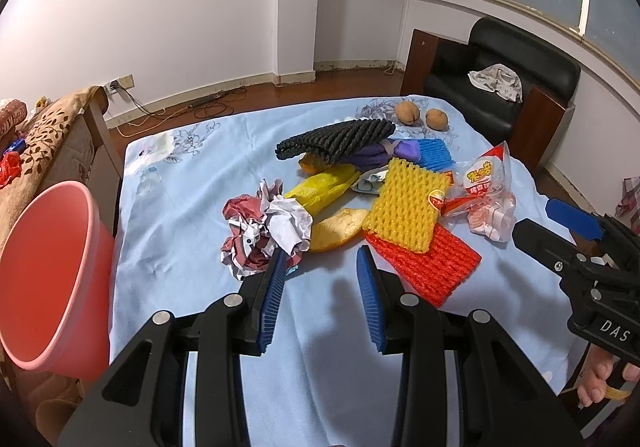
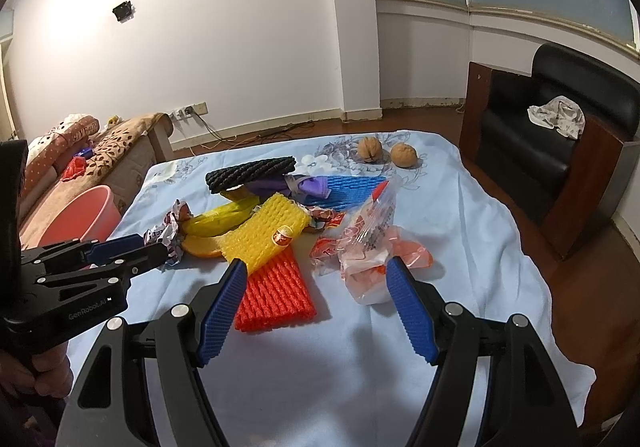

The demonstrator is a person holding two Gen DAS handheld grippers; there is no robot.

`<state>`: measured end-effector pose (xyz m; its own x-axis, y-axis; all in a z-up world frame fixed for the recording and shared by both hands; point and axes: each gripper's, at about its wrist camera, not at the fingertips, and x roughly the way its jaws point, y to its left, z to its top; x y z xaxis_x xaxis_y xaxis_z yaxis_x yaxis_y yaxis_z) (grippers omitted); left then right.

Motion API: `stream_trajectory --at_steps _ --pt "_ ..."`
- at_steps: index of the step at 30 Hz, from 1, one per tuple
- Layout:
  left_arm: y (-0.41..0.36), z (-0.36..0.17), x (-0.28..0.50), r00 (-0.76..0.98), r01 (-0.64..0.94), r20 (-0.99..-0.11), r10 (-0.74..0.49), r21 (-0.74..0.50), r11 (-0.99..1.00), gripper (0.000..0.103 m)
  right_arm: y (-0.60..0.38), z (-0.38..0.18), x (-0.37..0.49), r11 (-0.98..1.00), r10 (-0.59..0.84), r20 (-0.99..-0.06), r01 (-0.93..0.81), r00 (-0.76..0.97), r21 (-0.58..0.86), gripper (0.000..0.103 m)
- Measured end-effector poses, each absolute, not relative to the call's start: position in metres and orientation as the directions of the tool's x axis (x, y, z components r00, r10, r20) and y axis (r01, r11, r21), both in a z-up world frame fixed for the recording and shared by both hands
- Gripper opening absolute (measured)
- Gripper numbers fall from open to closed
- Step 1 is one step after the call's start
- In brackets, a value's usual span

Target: Collect trash

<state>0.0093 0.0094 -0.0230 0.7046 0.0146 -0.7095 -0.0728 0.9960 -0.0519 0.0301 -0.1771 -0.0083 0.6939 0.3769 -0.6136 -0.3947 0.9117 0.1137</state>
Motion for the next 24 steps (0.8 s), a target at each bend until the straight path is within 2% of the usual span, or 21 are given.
stream_trajectory --at_steps 11,21,24 --pt "0.037 -0.027 0.006 0.698 -0.096 -0.715 -0.042 -0.151 0.984 0.037 -0.176 -0.012 0.036 0.903 0.397 -0.626 -0.409 0.671 0.135 0.066" --pt "0.058 -0.037 0.014 0.662 -0.16 -0.748 -0.041 -0.195 0.968 0.037 -0.165 -0.017 0.045 0.879 0.443 -0.647 -0.441 0.62 0.18 0.062" --pt "0.07 -0.032 0.014 0.678 -0.17 -0.732 -0.071 -0.25 0.953 0.037 -0.163 -0.016 0.048 0.875 0.452 -0.646 -0.445 0.615 0.19 0.062"
